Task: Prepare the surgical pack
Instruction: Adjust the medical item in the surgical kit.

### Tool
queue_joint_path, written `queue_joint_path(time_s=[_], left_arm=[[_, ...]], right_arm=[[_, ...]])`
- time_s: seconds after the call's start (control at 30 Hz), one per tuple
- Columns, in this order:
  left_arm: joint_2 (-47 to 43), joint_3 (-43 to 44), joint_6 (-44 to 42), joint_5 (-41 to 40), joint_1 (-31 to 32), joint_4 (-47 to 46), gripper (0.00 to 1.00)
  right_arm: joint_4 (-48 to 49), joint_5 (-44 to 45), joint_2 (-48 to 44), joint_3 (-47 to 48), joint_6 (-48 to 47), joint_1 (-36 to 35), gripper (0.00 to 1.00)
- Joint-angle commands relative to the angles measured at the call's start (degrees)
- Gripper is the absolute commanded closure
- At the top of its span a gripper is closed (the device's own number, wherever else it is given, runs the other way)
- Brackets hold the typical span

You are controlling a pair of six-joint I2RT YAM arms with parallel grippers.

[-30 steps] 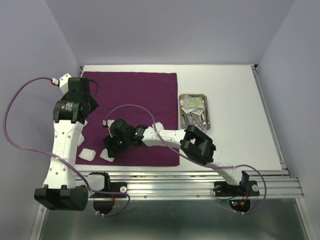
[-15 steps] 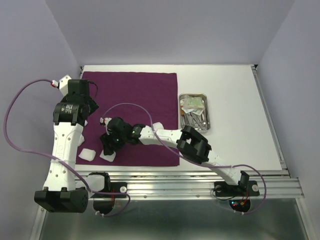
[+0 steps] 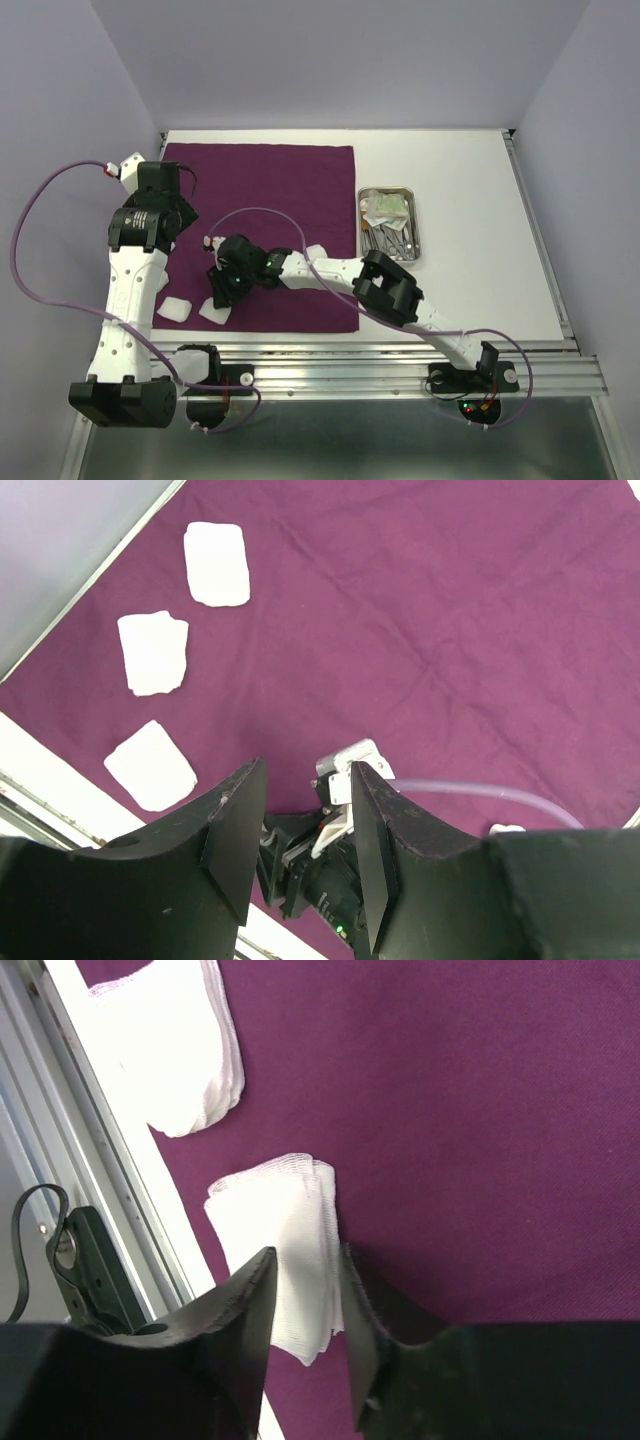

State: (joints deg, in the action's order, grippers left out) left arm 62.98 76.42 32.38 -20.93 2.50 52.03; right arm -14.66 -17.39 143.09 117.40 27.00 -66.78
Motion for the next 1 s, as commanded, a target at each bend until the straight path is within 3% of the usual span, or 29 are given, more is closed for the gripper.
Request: queue_joint_path(time_s=[0.0,0.07,0.37,0.73,0.97], left_arm=[[-1.55,-0.57,-0.65,0.01,-0.22,-1.14,0.49],[-1.63,-0.75,-0.57,-0.08,-0.22,-1.23,0.49],[-1.55,-0.92,-0.48,-0.08,-0.22,-1.49,0.5],[-1.46,-1.19,-0.56,0.1,-0.22,-1.93,0.5],[-1.11,-1.45,-0.65,0.27,-0.22,-2.2,0.5]], right_arm=[[-2.48,-1.25,-0.97,-1.39,0.07,-0.28,0.66],[-2.48,-1.07,-1.49,-1.48,0.07,-0.28,0.69],[-2.66,1.56,-5.18,-2.71,0.07,-0.28,0.99],[0.68,14.21,-14.41,-10.52,2.7,-0.28,0.99],[1.74,16.24,-15.91,-12.9,4.99,0.78,0.99]])
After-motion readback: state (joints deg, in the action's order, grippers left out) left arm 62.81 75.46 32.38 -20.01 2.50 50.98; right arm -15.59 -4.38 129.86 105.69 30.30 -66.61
